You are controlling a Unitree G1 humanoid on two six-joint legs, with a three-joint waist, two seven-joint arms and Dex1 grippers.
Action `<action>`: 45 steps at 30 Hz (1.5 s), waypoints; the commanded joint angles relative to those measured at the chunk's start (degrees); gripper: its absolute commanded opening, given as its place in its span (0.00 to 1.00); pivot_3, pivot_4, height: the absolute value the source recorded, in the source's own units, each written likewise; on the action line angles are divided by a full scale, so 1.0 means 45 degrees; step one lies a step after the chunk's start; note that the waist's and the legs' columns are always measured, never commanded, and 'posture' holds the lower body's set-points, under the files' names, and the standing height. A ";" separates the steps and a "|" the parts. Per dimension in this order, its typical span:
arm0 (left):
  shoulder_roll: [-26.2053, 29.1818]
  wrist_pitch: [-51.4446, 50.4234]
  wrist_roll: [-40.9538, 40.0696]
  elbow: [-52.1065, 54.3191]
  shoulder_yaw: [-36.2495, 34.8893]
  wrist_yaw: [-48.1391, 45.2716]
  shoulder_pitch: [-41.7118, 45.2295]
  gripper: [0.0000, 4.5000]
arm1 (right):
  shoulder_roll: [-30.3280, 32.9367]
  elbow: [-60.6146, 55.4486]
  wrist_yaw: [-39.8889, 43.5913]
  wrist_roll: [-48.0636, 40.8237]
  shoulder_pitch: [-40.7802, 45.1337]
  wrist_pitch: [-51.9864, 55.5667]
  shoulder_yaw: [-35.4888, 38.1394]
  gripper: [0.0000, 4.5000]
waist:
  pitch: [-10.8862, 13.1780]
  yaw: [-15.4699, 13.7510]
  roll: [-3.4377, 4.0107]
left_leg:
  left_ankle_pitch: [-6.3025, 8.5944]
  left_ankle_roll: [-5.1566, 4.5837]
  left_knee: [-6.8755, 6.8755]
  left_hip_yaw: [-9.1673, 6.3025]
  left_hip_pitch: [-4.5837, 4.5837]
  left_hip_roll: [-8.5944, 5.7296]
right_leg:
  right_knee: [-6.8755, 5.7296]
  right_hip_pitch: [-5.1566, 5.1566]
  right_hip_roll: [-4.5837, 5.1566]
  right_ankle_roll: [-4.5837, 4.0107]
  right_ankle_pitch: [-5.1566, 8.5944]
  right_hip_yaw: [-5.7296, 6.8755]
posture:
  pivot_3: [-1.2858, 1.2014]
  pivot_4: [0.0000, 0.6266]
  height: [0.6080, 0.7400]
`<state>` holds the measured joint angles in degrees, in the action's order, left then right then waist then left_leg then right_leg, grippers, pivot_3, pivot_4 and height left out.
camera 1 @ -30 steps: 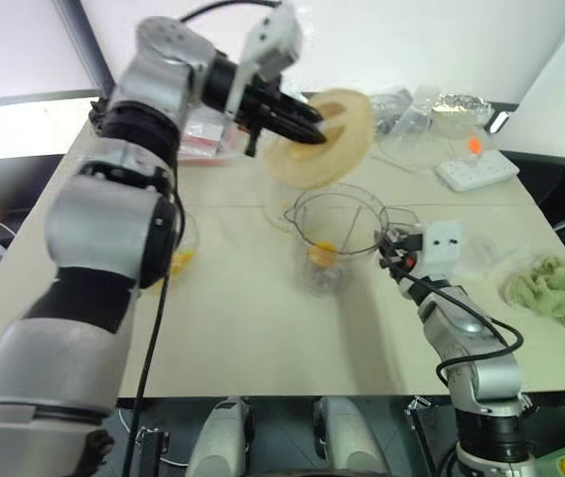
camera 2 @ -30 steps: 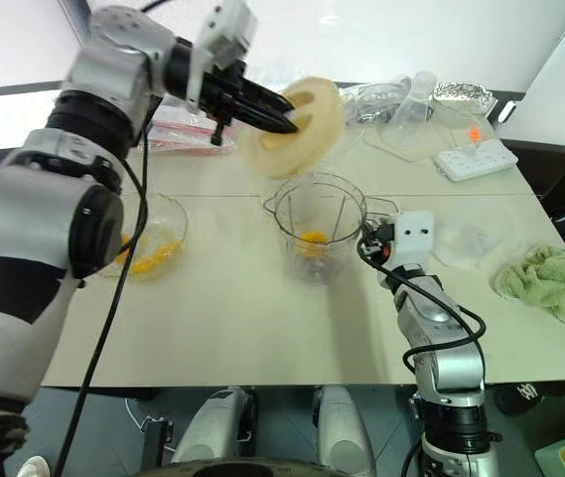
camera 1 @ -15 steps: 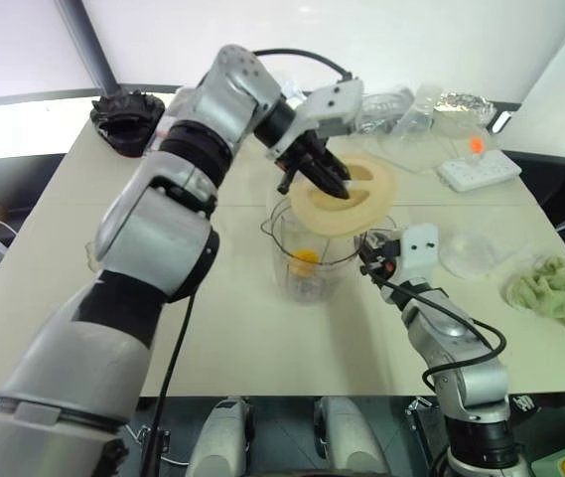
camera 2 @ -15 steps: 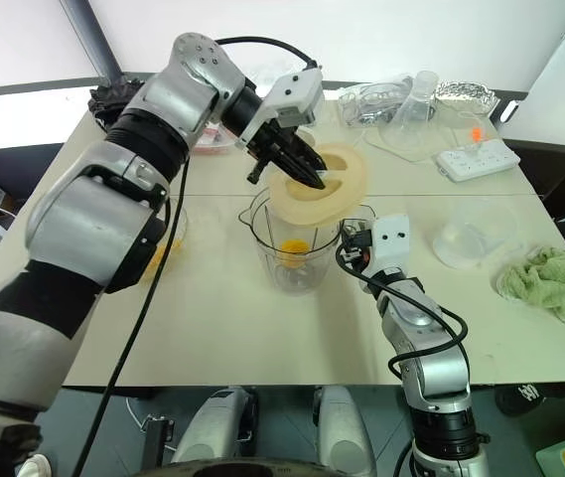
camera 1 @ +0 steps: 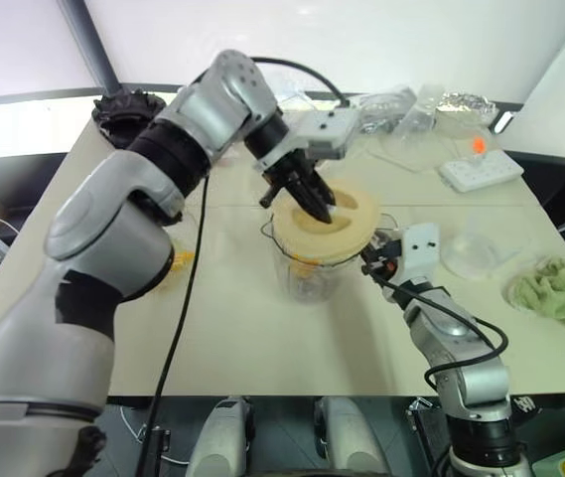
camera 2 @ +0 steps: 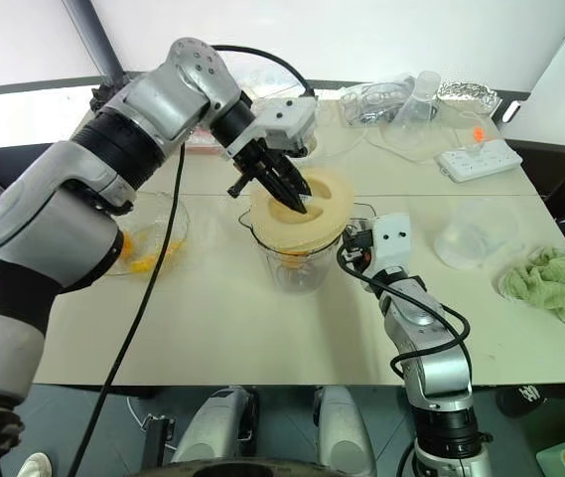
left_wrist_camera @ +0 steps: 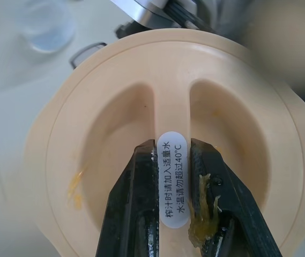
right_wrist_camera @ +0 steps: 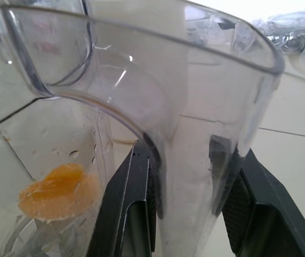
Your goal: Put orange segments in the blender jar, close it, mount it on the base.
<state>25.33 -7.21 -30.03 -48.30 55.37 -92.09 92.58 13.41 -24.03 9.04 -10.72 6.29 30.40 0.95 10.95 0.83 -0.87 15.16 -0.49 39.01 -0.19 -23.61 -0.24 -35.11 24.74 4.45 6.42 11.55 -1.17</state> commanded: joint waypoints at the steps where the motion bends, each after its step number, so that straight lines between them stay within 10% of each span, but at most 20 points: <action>1: 0.0557 0.0160 -0.0793 0.1033 0.0818 -0.0091 -0.0058 0.06 | -0.0029 -0.0355 -0.0167 0.0106 -0.0079 -0.0402 0.0442 0.22 | 0.0000 -0.0002 0.0000 | 0.0000 0.0000 0.0000 0.0000 0.0000 0.0000 | 0.0000 0.0000 0.0000 0.0000 0.0001 0.0000 | 0.52 0.24 1.00; 24: -0.1977 0.0947 0.5887 -0.1591 -0.2221 -0.0091 -0.1238 0.06 | -0.0163 -0.0403 -0.0251 0.0226 -0.0095 -0.0408 0.0366 0.22 | -0.0026 -0.0222 0.0015 | -0.0001 0.0000 0.0043 -0.0010 0.0040 -0.0019 | 0.0015 -0.0073 0.0028 0.0036 0.0033 0.0003 | 0.52 0.24 1.00; 45: -0.2031 -0.9844 0.8527 0.3399 -0.3895 0.4138 -0.3244 0.06 | -0.0389 -0.0067 -0.0387 0.0545 -0.0213 -0.0825 0.0019 0.22 | -0.0255 -0.0327 0.0071 | 0.0001 0.0003 0.0042 -0.0041 0.0099 -0.0018 | 0.0039 -0.0163 0.0035 0.0044 0.0040 0.0009 | 0.52 0.24 1.00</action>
<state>15.63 -46.91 2.32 -30.15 34.81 -81.40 81.50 11.71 -21.33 6.72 -9.19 5.29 29.39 2.10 9.81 -0.65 -0.56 15.16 -0.48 39.20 -0.38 -23.15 -0.32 -34.90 23.97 4.61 6.62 11.73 -1.14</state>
